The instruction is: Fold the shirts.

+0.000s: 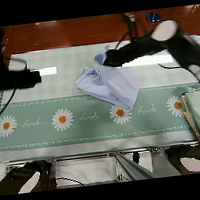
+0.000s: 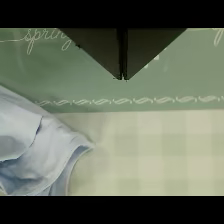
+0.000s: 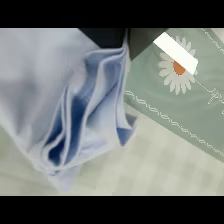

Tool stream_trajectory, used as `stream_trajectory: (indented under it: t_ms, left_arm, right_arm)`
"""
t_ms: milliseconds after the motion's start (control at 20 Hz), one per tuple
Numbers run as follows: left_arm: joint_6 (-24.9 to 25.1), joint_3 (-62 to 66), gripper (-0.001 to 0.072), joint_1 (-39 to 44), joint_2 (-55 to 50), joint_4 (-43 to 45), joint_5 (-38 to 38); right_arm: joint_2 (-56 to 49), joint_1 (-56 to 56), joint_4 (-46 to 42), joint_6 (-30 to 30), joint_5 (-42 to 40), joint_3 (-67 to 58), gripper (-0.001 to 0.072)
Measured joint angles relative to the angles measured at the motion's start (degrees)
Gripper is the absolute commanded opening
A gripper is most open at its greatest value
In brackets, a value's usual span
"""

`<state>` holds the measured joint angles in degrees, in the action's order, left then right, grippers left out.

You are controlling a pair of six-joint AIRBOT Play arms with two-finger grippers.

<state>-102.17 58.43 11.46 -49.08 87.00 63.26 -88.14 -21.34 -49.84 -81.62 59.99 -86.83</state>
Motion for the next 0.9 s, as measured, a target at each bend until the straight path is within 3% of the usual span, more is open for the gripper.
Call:
stream_trajectory:
  t_ms: [100, 150, 200, 400, 650, 750, 900]
  left_arm:
    - [-3.06, -9.86, 0.0019, -0.35, 7.06, -0.72, -2.60]
    - [-3.98, -13.77, 0.0019, -0.46, 9.46, -1.84, -4.02]
    - [-4.74, -17.35, 0.0019, -0.50, 11.30, -2.97, -4.92]
    - [-6.29, -27.19, 0.0019, -0.66, 14.51, -7.28, -9.31]
    - [-6.78, -30.71, 0.0019, -0.68, 15.08, -10.12, -13.44]
    - [-6.95, -31.10, 0.0019, -0.68, 15.15, -10.88, -14.34]
    - [-6.95, -31.43, 0.0019, -0.68, 15.19, -11.58, -15.37]
  right_arm:
    - [-8.15, -2.82, 0.02, -1.20, -0.39, -6.43, 0.0021]
    - [-11.98, -3.91, 0.02, -2.10, -0.39, -9.42, 0.0124]
    - [-15.19, -4.74, 0.09, -2.75, -0.48, -12.02, 0.0397]
    - [-23.80, -6.01, 2.19, -3.63, -0.94, -20.28, 0.0409]
    - [-21.90, 0.31, 3.13, -4.35, 6.34, -26.47, 0.0409]
    - [-17.44, 5.18, 0.17, -4.33, 13.40, -27.36, 0.0409]
    - [-7.06, 12.15, -12.46, -4.87, 21.09, -24.02, 0.0405]
